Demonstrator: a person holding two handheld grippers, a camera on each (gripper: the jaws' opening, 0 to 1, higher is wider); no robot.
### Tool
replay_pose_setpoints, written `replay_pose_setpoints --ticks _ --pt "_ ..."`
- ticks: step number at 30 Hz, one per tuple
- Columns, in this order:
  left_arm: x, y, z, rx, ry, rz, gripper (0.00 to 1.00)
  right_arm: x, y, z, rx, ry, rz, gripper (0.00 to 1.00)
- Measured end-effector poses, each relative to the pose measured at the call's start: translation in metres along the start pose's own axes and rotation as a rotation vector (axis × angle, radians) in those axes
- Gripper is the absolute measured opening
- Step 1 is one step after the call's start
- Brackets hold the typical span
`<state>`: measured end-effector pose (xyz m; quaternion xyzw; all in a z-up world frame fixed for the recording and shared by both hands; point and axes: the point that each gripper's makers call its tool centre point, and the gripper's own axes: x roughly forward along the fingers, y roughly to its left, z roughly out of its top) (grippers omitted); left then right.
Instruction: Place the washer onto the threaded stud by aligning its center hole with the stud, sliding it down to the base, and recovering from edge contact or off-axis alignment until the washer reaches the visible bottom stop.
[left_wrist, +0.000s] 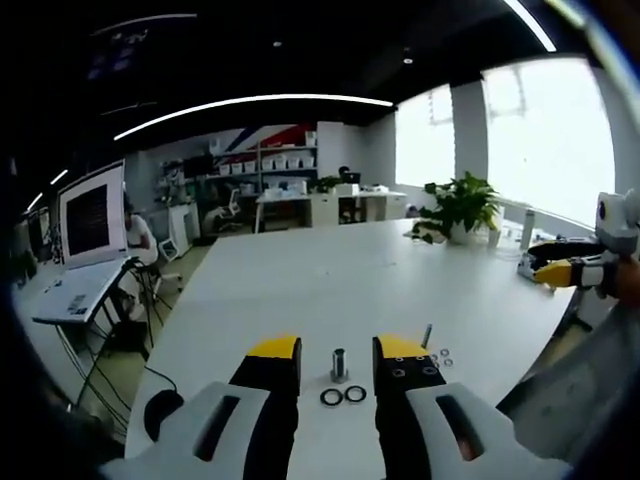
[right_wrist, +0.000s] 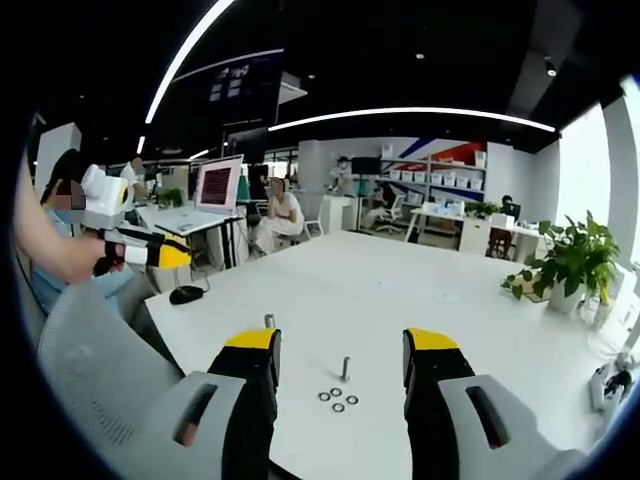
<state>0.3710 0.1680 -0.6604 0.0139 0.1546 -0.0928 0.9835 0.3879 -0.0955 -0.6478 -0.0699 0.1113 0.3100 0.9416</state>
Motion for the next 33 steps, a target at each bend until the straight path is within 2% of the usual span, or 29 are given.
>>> replay_pose_setpoints --ticks 15,33 --pt "-0.006 -0.007 0.012 -0.038 -0.046 -0.024 0.27 0.000 -0.001 -0.001 0.007 0.007 -0.009 0.53" --pt "-0.004 0.003 0.008 -0.056 -0.040 0.000 0.27 -0.004 -0.007 0.001 0.020 -0.010 -0.029 0.52"
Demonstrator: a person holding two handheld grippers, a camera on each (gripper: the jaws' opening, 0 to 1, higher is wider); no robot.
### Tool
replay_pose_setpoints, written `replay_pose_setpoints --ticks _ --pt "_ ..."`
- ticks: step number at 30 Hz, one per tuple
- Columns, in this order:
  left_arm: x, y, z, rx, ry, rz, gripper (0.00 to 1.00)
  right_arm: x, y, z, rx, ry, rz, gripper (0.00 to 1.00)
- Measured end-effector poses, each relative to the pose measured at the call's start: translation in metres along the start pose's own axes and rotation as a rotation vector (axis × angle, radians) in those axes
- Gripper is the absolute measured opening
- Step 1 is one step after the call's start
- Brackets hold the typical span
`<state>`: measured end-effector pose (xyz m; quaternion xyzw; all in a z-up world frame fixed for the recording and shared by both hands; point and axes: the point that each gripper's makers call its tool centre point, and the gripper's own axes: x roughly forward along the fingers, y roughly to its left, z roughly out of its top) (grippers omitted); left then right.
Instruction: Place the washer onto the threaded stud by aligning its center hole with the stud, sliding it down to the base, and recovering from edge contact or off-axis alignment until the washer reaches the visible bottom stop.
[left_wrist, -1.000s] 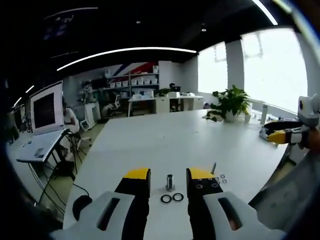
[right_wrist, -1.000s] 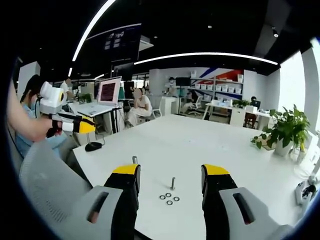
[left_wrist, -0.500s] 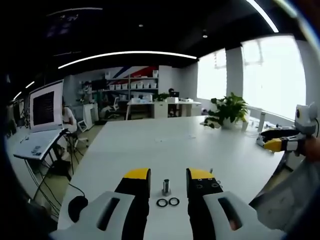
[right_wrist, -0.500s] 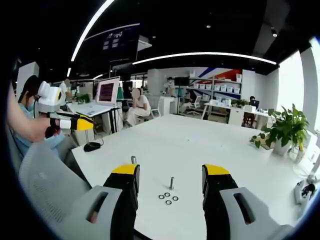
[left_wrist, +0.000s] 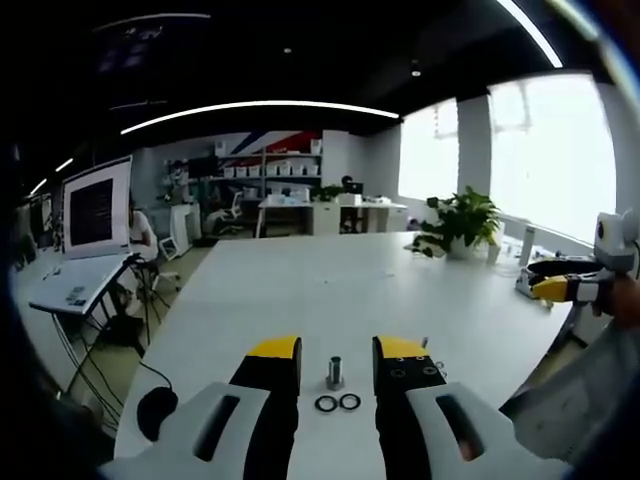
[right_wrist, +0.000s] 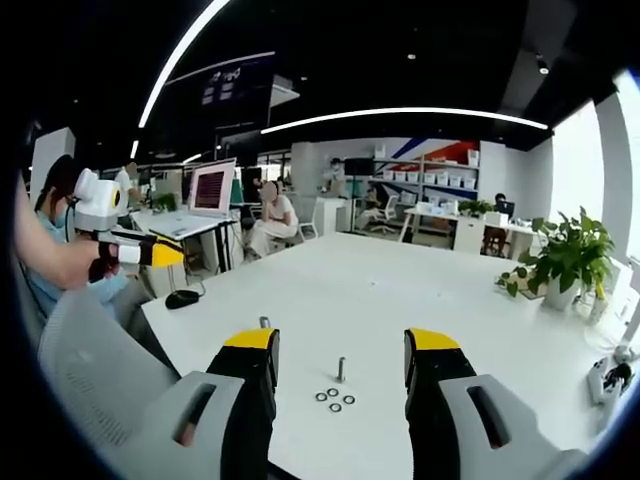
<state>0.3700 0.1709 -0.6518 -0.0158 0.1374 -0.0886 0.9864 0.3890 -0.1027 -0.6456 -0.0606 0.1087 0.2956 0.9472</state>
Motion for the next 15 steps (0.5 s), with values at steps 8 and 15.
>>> replay_pose_setpoints --ticks 8,15 --pt "0.0042 -0.0016 -0.0044 0.011 0.021 -0.011 0.27 0.0009 -0.0012 -0.0010 -0.001 0.007 -0.003 0.52" --pt "0.0051 -0.0015 -0.0070 0.012 0.038 -0.010 0.26 0.0024 0.0014 -0.0004 0.001 0.007 0.014 0.51"
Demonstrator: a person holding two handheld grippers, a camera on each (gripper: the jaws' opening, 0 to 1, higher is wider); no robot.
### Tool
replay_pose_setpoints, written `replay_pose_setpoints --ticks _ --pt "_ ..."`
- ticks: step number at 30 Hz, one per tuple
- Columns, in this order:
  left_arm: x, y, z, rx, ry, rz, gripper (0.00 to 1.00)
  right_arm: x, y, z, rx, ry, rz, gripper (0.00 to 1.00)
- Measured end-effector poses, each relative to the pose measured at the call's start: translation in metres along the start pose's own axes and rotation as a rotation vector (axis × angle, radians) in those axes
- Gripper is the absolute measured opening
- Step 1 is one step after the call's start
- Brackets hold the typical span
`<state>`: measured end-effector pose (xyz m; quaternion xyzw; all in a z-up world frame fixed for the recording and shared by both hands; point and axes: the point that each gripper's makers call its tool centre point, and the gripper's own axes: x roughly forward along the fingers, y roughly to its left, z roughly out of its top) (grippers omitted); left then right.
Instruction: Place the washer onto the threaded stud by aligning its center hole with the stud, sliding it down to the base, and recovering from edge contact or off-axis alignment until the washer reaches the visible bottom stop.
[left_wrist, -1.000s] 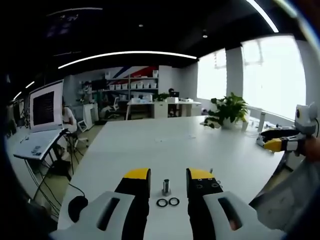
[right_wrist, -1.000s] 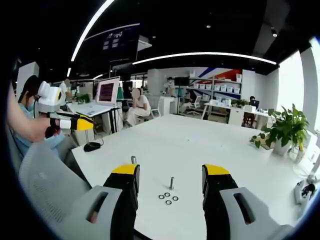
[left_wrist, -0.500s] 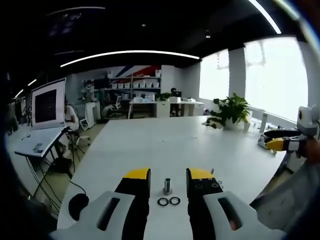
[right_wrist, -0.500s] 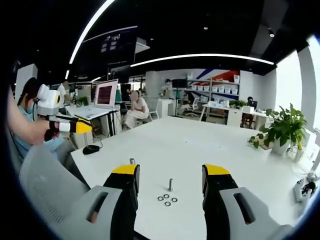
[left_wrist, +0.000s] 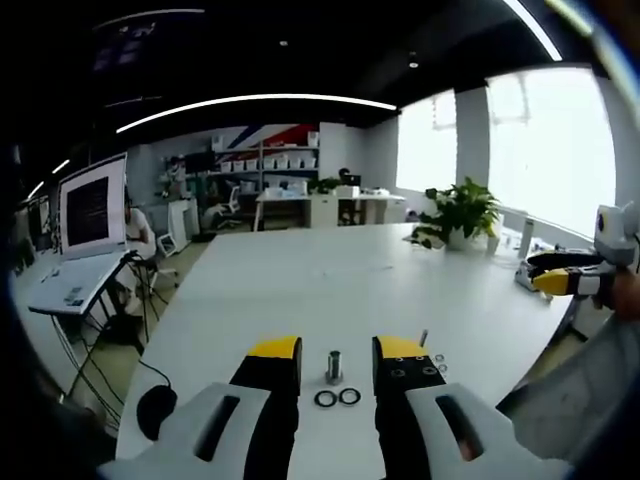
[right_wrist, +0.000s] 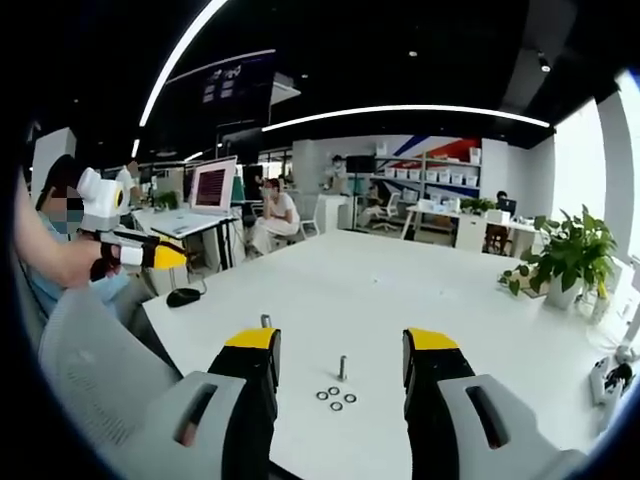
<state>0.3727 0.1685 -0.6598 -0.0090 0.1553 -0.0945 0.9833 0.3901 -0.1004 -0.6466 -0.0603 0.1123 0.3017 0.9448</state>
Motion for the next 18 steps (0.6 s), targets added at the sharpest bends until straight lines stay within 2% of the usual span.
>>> replay_pose_setpoints --ticks 18 --pt "0.0014 -0.0006 -0.0036 0.019 0.016 -0.005 0.26 0.0006 -0.0016 0.0004 0.001 0.000 -0.008 0.51"
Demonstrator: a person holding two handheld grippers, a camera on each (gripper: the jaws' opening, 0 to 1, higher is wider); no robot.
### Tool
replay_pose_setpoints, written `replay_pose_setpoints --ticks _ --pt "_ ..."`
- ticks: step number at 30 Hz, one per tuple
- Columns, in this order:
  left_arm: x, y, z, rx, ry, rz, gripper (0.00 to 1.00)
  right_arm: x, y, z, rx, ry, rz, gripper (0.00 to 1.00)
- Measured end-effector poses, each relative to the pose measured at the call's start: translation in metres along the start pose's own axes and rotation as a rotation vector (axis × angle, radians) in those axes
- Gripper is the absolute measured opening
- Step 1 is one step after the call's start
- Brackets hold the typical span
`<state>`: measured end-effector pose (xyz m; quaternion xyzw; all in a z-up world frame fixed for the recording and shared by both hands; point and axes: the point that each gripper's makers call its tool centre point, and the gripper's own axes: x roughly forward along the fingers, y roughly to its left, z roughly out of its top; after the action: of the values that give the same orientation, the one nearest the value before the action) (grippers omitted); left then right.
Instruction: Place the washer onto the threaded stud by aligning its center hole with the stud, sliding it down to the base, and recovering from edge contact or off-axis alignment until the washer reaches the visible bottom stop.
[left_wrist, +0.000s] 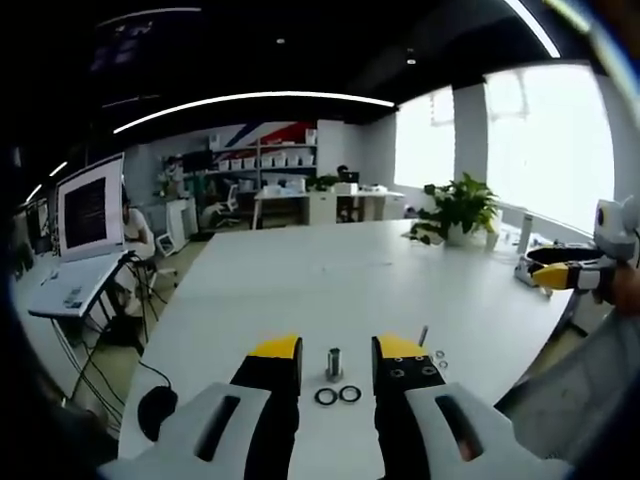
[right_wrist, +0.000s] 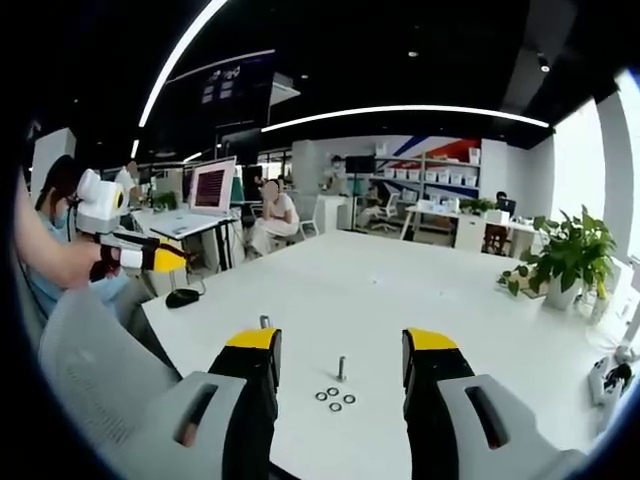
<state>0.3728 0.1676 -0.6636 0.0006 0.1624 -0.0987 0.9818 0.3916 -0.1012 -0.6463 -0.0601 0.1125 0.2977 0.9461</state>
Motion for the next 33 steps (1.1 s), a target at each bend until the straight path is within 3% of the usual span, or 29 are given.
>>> replay_pose_setpoints --ticks 19,33 --pt "0.002 -0.011 -0.006 0.012 0.050 -0.019 0.26 -0.001 -0.002 -0.001 0.002 0.004 -0.006 0.50" --pt "0.003 0.003 -0.010 0.012 0.064 0.027 0.26 -0.001 -0.004 -0.002 0.003 0.008 -0.015 0.51"
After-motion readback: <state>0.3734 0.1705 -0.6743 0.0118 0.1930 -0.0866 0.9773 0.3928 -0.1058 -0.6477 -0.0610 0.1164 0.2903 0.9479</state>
